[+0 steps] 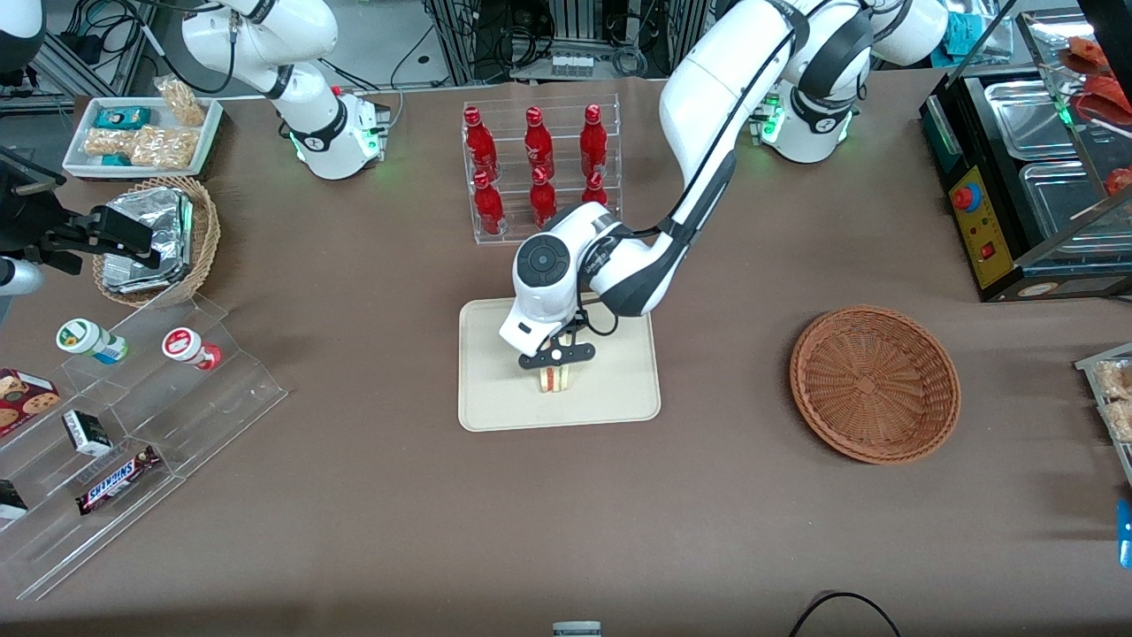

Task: Place sandwich from basket to tray
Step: 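Lower the sandwich onto the tray and open the left gripper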

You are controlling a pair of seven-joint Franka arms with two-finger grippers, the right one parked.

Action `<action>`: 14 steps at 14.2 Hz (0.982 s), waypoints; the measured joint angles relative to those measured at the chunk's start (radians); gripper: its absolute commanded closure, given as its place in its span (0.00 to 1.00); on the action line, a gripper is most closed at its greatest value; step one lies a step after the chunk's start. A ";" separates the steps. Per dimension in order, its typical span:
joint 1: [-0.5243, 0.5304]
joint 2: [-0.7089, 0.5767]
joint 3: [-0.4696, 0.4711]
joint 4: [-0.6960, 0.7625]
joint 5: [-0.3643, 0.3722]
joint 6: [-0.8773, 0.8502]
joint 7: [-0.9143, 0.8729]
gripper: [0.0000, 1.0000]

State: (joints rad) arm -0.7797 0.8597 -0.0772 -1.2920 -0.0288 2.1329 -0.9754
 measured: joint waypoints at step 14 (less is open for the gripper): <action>0.103 -0.317 0.028 -0.084 0.107 -0.337 0.005 0.00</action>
State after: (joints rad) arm -0.6769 0.5424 -0.0494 -1.3756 0.0780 1.7954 -0.9706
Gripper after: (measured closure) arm 0.000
